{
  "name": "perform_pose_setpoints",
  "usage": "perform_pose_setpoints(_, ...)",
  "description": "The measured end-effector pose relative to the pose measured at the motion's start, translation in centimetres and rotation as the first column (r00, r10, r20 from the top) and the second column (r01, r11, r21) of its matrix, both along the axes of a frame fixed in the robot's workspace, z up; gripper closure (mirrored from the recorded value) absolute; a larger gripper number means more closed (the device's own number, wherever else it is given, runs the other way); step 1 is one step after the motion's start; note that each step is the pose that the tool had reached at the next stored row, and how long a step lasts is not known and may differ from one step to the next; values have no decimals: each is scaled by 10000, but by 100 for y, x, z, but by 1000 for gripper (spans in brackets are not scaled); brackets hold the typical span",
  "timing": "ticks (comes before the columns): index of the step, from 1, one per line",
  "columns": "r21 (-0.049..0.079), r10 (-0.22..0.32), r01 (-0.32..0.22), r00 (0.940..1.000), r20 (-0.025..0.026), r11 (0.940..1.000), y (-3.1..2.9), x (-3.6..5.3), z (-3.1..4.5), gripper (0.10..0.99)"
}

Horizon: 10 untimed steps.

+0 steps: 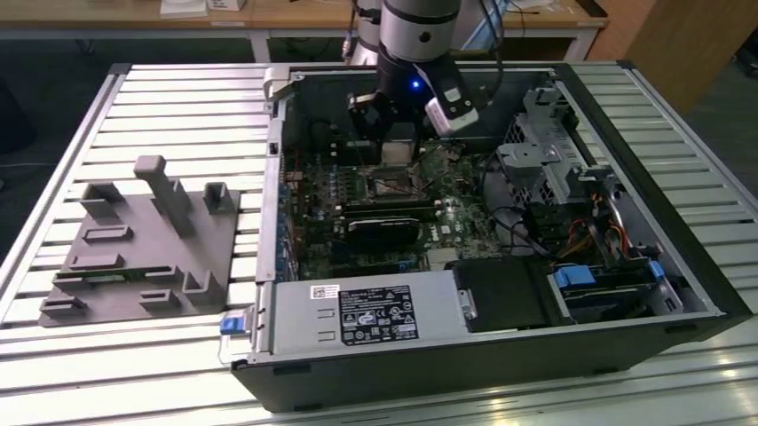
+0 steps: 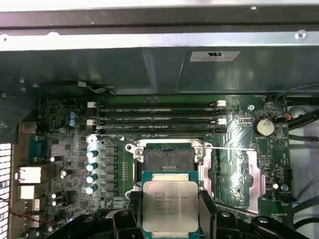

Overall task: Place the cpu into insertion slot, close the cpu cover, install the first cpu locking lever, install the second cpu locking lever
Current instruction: 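Place the cpu into insertion slot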

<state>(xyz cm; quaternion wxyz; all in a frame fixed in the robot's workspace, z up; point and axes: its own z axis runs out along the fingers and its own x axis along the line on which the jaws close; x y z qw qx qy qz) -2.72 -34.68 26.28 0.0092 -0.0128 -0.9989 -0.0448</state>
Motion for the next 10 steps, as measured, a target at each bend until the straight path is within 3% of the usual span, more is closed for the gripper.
perform_pose_setpoints(10, 0, 0, 0, 10000, 0, 10000, 34, 6, -182, 545)
